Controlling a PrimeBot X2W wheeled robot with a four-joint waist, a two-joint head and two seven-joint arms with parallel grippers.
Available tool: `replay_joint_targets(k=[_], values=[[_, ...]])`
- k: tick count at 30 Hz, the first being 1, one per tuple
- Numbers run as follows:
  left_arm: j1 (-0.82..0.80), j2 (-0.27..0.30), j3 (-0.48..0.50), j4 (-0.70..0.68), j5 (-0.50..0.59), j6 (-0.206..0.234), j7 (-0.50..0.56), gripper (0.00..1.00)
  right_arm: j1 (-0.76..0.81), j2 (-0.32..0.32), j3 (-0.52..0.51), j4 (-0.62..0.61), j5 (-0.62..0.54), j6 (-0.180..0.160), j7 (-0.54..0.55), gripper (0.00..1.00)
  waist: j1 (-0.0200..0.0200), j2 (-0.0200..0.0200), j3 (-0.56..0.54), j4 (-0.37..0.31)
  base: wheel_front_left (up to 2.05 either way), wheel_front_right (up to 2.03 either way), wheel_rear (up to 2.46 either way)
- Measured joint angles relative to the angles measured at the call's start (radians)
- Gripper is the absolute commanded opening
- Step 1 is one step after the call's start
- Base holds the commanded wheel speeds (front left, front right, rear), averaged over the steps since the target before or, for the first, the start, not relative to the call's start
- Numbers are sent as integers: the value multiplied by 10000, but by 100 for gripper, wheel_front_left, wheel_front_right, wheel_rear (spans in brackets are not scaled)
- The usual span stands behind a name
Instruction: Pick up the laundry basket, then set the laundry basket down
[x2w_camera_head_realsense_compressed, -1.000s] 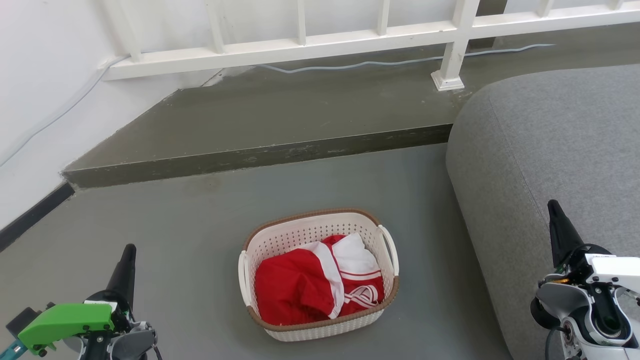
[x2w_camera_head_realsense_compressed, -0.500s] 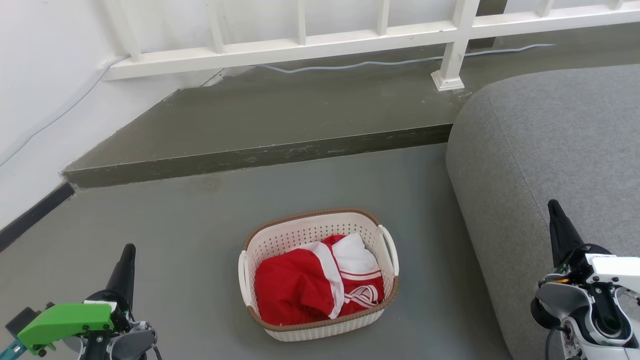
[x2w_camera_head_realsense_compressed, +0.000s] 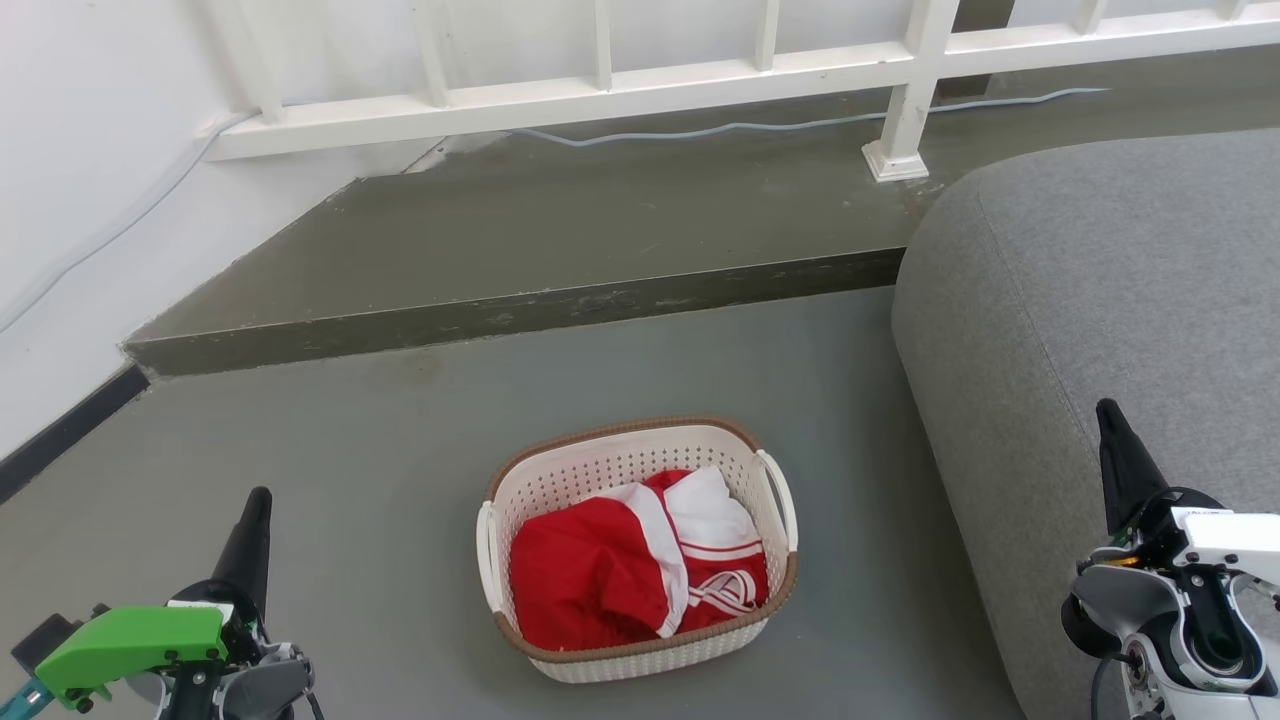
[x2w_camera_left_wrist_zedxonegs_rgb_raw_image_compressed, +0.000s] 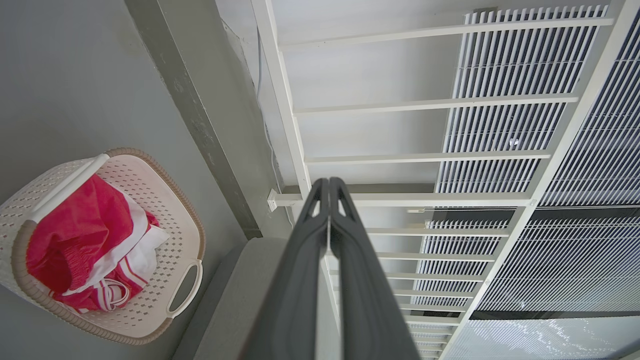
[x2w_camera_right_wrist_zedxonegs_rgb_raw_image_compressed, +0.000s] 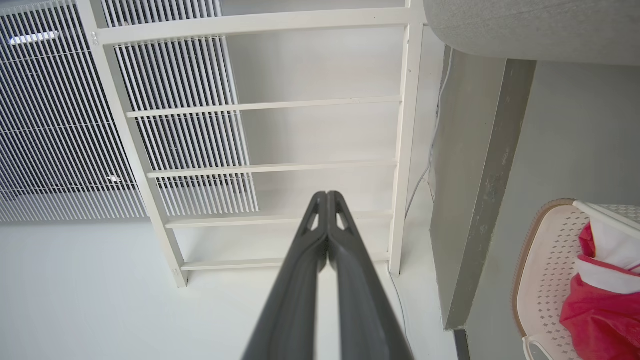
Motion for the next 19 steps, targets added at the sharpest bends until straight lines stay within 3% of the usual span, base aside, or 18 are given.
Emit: replay_joint_targets(k=[19], values=[[0, -6, 15, -4, 2, 0, 25, 0, 0, 10, -17, -6, 0, 0, 13, 0, 0, 0, 0, 0, 0, 0, 0]])
